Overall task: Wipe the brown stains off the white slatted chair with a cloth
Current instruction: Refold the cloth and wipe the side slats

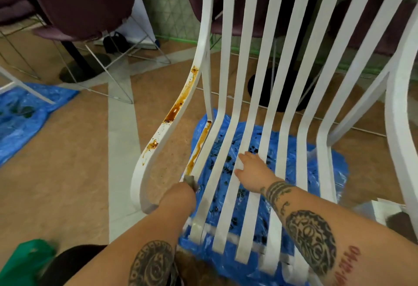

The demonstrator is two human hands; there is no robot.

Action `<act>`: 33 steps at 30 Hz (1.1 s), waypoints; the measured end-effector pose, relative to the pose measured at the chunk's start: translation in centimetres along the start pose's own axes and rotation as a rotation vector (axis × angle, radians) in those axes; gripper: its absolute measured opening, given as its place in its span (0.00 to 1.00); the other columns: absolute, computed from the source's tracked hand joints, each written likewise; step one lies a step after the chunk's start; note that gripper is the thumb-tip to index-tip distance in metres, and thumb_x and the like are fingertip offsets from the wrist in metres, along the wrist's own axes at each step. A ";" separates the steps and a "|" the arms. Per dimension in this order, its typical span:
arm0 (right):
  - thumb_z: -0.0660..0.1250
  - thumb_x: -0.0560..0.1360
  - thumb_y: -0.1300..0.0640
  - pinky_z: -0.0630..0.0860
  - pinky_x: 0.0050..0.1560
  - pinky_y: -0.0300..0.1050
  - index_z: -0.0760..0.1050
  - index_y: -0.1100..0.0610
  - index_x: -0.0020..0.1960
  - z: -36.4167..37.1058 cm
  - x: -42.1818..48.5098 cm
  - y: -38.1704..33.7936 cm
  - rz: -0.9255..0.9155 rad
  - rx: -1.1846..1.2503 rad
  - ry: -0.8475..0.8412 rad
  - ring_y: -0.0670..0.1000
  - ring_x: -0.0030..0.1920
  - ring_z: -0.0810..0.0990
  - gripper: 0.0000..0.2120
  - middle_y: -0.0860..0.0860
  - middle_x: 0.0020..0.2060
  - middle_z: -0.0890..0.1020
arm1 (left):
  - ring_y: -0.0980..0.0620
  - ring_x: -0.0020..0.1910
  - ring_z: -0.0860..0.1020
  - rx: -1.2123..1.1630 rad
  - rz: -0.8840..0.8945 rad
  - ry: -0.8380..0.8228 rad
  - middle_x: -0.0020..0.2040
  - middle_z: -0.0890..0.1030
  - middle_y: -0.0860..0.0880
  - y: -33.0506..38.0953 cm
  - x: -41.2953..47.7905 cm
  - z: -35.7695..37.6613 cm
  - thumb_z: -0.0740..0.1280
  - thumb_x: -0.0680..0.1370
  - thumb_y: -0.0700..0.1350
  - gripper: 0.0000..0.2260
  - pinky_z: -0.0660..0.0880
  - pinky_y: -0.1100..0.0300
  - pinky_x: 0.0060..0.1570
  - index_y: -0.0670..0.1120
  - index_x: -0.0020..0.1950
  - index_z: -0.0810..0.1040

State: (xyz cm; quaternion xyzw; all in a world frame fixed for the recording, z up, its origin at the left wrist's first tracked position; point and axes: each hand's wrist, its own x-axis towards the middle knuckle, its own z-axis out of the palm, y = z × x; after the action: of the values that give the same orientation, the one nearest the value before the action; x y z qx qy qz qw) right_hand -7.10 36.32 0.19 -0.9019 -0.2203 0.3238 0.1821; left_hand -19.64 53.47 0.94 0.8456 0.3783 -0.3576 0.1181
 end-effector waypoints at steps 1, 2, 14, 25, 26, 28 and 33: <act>0.57 0.85 0.49 0.55 0.79 0.54 0.55 0.55 0.81 0.3 -0.8 -0.5 -0.042 0.038 0.048 0.57 0.80 0.51 0.28 0.53 0.81 0.53 | 0.50 0.52 0.74 0.007 -0.003 -0.012 0.49 0.76 0.47 0.2 -0.5 -0.8 0.63 0.82 0.41 0.14 0.72 0.58 0.52 0.46 0.67 0.74; 0.58 0.84 0.50 0.60 0.77 0.52 0.62 0.54 0.79 0.4 -1.5 -1.1 -0.081 0.101 0.084 0.56 0.79 0.58 0.25 0.52 0.80 0.59 | 0.50 0.49 0.76 -0.063 0.004 0.024 0.43 0.73 0.49 0.4 -0.9 -1.6 0.64 0.81 0.41 0.10 0.74 0.59 0.49 0.48 0.62 0.76; 0.68 0.80 0.50 0.84 0.51 0.51 0.76 0.51 0.66 1.9 -2.8 -5.5 -0.054 1.118 -0.046 0.54 0.54 0.85 0.15 0.52 0.57 0.84 | 0.50 0.64 0.75 -1.553 0.263 -0.290 0.67 0.77 0.48 2.1 -4.5 -3.3 0.62 0.83 0.56 0.13 0.68 0.51 0.67 0.52 0.61 0.79; 0.62 0.82 0.58 0.76 0.65 0.54 0.70 0.54 0.73 0.2 6.6 -5.9 0.008 0.499 0.370 0.57 0.60 0.79 0.19 0.54 0.64 0.80 | 0.47 0.37 0.76 -0.970 0.048 0.337 0.42 0.78 0.44 0.4 3.8 2.5 0.58 0.83 0.45 0.09 0.75 0.53 0.36 0.46 0.53 0.77; 0.62 0.82 0.59 0.75 0.65 0.50 0.71 0.55 0.72 0.0 7.5 -6.3 -0.032 0.421 0.378 0.57 0.61 0.79 0.18 0.54 0.63 0.80 | 0.48 0.37 0.75 -0.967 0.052 0.331 0.41 0.78 0.45 0.5 4.5 2.6 0.58 0.83 0.45 0.10 0.74 0.54 0.35 0.46 0.52 0.78; 0.60 0.83 0.62 0.74 0.62 0.42 0.74 0.56 0.70 0.2 9.0 -7.1 -0.129 0.275 0.359 0.55 0.57 0.79 0.17 0.52 0.59 0.80 | 0.49 0.36 0.76 -0.956 0.056 0.344 0.40 0.78 0.46 0.7 5.5 2.9 0.58 0.83 0.44 0.09 0.70 0.58 0.30 0.47 0.52 0.79; 0.61 0.78 0.68 0.77 0.59 0.55 0.73 0.55 0.71 2.2 11.9 -6.9 -0.223 -0.235 0.292 0.60 0.55 0.77 0.23 0.57 0.58 0.75 | 0.49 0.40 0.79 -1.007 0.018 0.308 0.43 0.81 0.48 0.5 6.2 3.1 0.61 0.81 0.45 0.08 0.68 0.62 0.28 0.51 0.54 0.80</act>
State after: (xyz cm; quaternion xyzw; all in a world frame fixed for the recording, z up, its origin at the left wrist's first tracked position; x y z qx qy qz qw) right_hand -2.25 48.63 -4.21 -0.9244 -0.3261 0.1395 0.1403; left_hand -18.04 55.10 -5.66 0.7301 0.5091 -0.0023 0.4558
